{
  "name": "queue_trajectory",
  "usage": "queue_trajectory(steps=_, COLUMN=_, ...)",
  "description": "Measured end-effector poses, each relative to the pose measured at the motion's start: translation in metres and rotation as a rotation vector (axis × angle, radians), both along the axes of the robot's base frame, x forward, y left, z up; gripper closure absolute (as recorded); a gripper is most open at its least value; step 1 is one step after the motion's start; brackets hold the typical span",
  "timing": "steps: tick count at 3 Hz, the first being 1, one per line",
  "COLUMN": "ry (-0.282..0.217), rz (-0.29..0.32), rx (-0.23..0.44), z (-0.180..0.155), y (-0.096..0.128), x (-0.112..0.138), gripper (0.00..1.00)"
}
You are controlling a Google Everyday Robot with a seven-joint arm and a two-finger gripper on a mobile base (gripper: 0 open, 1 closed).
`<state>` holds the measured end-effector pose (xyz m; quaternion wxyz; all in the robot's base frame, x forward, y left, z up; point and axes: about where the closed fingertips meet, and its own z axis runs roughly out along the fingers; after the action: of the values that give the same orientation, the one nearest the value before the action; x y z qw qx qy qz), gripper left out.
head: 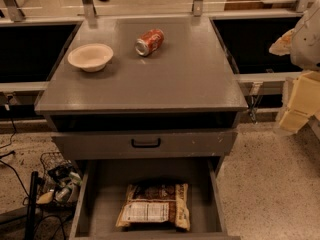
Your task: Pick brown chip bag from middle drawer and place on counter
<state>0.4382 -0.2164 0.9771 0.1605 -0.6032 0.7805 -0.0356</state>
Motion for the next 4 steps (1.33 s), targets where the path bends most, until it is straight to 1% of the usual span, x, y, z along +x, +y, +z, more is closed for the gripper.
queue_trajectory(steps=1, ry=-0.015, rz=-0.001, rx=0.009, z=0.001, y=0.002, x=0.000, gripper=0.00)
queue_trajectory(steps=2, ry=-0.006, rz=-0.041, rx=0.099, z=-0.038, y=0.022, x=-0.019, gripper=0.00)
queue_trajectory(steps=3, ry=0.042, rz=-0.066, rx=0.145, z=-0.089, y=0.029, x=-0.033, gripper=0.00)
queue_trajectory(steps=4, ry=0.086, rz=-0.084, rx=0.173, z=-0.130, y=0.033, x=-0.045, gripper=0.00)
